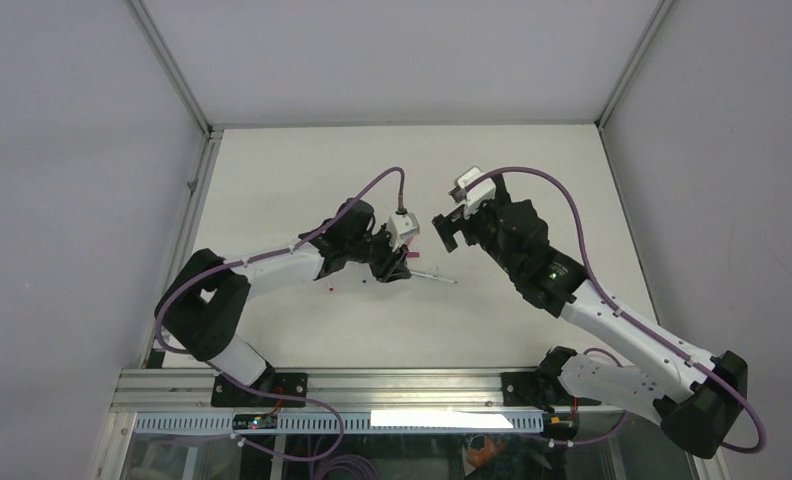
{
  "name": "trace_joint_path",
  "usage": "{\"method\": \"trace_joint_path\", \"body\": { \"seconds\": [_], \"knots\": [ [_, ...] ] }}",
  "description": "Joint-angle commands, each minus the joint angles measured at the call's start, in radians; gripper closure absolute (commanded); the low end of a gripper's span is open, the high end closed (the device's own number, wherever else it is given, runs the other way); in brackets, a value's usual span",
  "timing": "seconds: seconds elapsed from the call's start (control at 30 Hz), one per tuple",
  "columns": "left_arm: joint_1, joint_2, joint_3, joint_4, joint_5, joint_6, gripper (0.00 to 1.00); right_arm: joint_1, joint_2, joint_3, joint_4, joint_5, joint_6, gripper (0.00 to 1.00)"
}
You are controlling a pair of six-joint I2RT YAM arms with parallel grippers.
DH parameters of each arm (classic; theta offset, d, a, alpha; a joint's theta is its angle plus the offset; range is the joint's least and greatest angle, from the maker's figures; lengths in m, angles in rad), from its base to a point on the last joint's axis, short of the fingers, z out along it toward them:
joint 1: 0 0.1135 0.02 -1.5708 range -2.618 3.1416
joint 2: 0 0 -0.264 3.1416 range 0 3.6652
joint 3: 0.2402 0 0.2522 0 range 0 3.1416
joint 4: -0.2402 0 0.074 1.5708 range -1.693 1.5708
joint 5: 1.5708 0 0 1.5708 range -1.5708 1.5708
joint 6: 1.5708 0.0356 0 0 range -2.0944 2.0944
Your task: Insert the pens into the pen caps
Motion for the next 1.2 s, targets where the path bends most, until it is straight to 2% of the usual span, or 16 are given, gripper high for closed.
{"method": "trace_joint_path", "body": {
  "seconds": [0.0,0.27,0.4,0.5,1.17],
  "knots": [
    [-0.049,0.11,0.108,0.025,-0.014,0.094,0.61,-0.016,-0.067,-0.081,0.047,0.207,0.184,0.0],
    [-0.098,0.29,0.294,-0.077,-0.095,0.166,0.62,-0.024,-0.199,-0.185,0.11,0.21,0.25,0.01],
    [-0.107,0.338,0.372,-0.139,-0.1,0.187,0.67,-0.027,-0.22,-0.199,0.118,0.229,0.257,0.0],
    [-0.112,0.352,0.387,-0.16,-0.099,0.196,0.7,-0.031,-0.229,-0.206,0.128,0.231,0.257,0.01],
    [-0.137,0.481,0.484,-0.265,-0.087,0.282,0.72,-0.048,-0.273,-0.224,0.143,0.254,0.276,0.0]
  ]
}}
